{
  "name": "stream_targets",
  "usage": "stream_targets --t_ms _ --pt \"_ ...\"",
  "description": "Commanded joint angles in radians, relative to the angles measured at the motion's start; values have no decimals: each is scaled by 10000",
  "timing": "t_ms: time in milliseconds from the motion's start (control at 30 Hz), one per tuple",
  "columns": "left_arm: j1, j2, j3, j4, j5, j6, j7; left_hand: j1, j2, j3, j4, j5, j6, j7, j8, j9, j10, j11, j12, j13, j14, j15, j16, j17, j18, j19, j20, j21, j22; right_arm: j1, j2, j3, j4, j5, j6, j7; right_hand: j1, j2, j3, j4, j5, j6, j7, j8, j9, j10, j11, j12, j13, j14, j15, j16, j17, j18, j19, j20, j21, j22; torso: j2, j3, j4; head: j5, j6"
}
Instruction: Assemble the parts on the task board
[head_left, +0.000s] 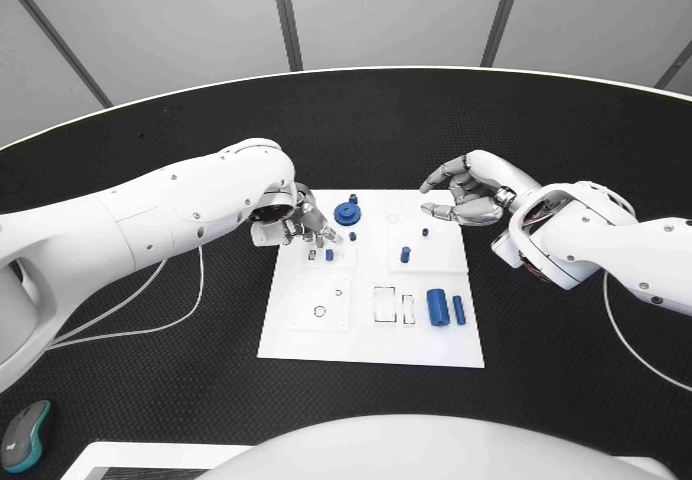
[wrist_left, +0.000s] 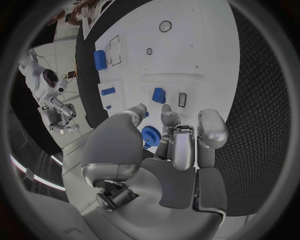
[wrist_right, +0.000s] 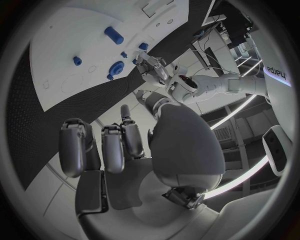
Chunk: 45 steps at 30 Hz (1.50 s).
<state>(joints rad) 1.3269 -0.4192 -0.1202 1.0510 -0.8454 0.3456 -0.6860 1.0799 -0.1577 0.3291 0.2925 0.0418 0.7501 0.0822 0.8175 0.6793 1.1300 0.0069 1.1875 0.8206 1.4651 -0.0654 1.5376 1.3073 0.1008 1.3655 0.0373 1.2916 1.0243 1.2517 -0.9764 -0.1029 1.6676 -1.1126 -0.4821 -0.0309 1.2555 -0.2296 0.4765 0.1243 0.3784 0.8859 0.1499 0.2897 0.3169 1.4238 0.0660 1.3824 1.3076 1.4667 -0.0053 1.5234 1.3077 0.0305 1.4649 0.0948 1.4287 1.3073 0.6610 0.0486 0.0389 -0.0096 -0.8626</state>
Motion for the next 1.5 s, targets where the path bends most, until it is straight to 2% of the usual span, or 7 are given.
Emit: stream_targets --t_ms 33,433,667,800,967,1300,1500 --pt "19 -393 1 474 318 -791 77 104 40 -120 0 65 -223 45 -128 -65 -303 53 -246 -395 741 118 -74 1625 101 -111 23 -145 -184 -1 -6 -1 -33 0 -1 -2 -14 -69 -7 45 61 -3 18 44 -16 -65 -22 -42 793 783 -77 -44 1528 107 393 -73 -67 1251 -3 -8 15 -13 40" --pt "33 -1840 -10 2223 852 -2973 394 743 245 -22 -12 76 -528 250 -596 -506 -728 230 -530 -1049 648 270 -224 1301 158 -184 146 -369 -503 -9 -78 -5 -89 0 -11 -5 -14 -69 -7 45 61 -3 18 44 -16 -65 -22 -42 793 783 -77 -44 1528 107 393 -73 -67 1251 -37 -3 44 -54 126" --pt "-32 -2499 -19 3306 858 -4502 822 1030 37 548 11 80 -436 278 -672 -763 -918 251 -707 -1444 577 286 -367 1048 225 -294 176 -656 -901 -15 -100 -8 -116 0 -21 -20 -14 -69 -7 45 61 -3 18 44 -16 -65 -22 -42 793 783 -77 -44 1528 107 393 -73 -67 1251 -64 12 67 -46 139" --pt "-179 -2685 -23 3727 672 -5231 1077 1024 -70 721 8 82 -401 270 -631 -813 -988 245 -775 -1607 530 280 -457 875 257 -336 168 -784 -1085 -26 -100 -9 -136 0 -24 -23 -28 -63 -9 61 67 -2 15 49 -21 -64 -23 -42 791 781 -77 -49 1522 105 398 -73 -59 1261 -52 2 61 -30 143" --pt "-366 -2694 -25 3961 344 -5523 1151 1000 -141 869 11 82 -366 256 -575 -849 -1000 231 -793 -1677 529 267 -480 850 262 -330 159 -835 -1141 -37 -83 -10 -152 0 -14 -23 -28 -63 -9 61 67 -2 15 49 -21 -64 -23 -42 791 781 -77 -49 1522 105 398 -73 -59 1261 -31 0 38 6 180" --pt "-694 -2432 -26 3835 -154 -5036 677 631 -392 888 21 77 -329 239 -462 -937 -928 221 -746 -1717 579 253 -443 954 246 -243 138 -848 -1109 -48 -65 -11 -165 0 -11 -22 -28 -63 -9 61 67 -2 15 49 -21 -64 -23 -42 791 781 -77 -49 1522 105 398 -73 -59 1261 -35 4 40 -15 157" --pt "-784 -2322 -26 3700 -229 -4781 539 525 -459 814 20 77 -306 220 -390 -952 -917 207 -730 -1738 594 243 -427 989 240 -211 128 -842 -1089 -50 -56 -11 -168 0 -14 -21 -28 -63 -9 61 67 -2 15 49 -21 -64 -23 -42 791 781 -77 -49 1522 105 398 -73 -59 1261 -33 11 39 -18 125"
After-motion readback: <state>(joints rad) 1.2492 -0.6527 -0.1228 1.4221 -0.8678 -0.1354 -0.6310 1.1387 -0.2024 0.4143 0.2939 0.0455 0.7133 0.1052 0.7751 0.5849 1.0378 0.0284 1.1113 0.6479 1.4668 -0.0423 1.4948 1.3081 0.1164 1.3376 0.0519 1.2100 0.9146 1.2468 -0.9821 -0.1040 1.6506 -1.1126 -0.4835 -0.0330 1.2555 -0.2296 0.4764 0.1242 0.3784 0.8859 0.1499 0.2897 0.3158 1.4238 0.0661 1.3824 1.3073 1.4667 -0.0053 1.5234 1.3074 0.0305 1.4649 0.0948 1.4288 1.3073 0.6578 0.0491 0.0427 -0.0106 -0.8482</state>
